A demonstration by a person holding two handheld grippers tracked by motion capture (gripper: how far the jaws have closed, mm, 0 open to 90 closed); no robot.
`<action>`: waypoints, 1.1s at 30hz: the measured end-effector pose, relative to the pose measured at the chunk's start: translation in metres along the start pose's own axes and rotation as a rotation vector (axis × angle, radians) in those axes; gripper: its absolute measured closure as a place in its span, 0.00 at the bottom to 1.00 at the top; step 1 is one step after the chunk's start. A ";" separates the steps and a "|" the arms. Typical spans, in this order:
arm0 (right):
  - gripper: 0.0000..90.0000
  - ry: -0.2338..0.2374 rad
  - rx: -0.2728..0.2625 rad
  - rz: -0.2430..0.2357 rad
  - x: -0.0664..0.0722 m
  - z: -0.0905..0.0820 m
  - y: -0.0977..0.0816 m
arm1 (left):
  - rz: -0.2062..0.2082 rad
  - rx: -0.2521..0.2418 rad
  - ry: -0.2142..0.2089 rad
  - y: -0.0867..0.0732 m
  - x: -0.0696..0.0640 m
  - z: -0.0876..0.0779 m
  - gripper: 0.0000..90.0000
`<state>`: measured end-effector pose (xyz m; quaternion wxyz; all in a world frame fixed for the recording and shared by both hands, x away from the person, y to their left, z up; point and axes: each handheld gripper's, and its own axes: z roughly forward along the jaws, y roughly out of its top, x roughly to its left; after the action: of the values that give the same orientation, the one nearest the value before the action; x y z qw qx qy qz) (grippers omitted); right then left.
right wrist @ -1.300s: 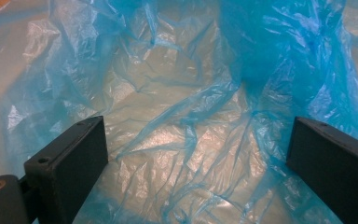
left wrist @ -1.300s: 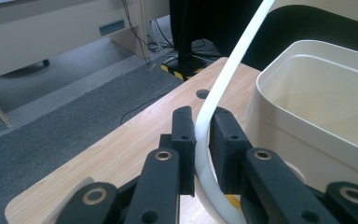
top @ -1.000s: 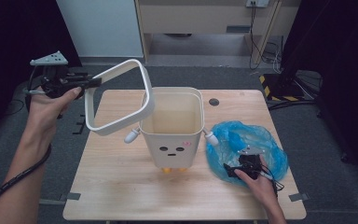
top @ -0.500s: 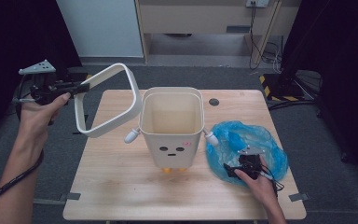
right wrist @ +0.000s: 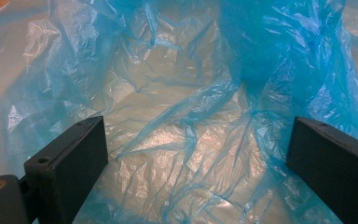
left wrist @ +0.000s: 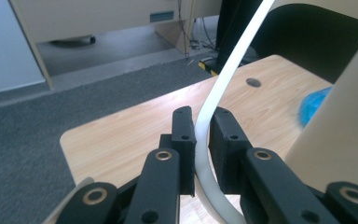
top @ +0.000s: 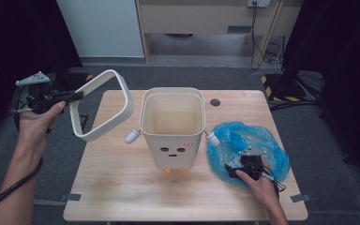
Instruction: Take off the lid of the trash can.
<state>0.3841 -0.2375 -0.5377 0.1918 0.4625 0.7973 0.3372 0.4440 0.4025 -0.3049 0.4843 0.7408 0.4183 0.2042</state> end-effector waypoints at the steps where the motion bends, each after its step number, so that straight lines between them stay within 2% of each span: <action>1: 0.06 0.000 0.000 0.000 0.000 0.000 0.000 | -0.007 0.006 0.007 -0.004 0.002 0.001 0.89; 4: 0.06 0.000 0.000 0.000 0.000 0.000 0.000 | -0.037 0.009 0.010 -0.014 0.009 0.005 0.89; 9: 0.06 0.000 0.000 0.000 0.000 0.000 0.000 | -0.053 0.016 0.057 -0.031 0.022 0.013 0.89; 15: 0.06 0.000 0.000 0.000 0.000 0.000 0.000 | -0.065 0.046 0.081 -0.054 0.034 0.024 0.89; 19: 0.06 0.000 0.000 0.000 0.000 0.000 0.000 | -0.054 0.077 0.097 -0.067 0.035 0.031 0.89; 23: 0.06 -0.002 -0.001 0.001 0.000 0.000 0.000 | -0.067 0.085 0.096 -0.079 0.035 0.037 0.89; 27: 0.06 -0.002 -0.001 0.001 0.000 0.000 0.000 | -0.055 0.108 0.110 -0.088 0.032 0.043 0.89; 33: 0.06 -0.002 -0.001 0.001 0.000 0.000 0.000 | -0.042 0.143 0.104 -0.102 0.029 0.052 0.89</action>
<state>0.3840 -0.2374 -0.5377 0.1928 0.4630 0.7967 0.3373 0.4540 0.4158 -0.4219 0.4122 0.7528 0.4718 0.2019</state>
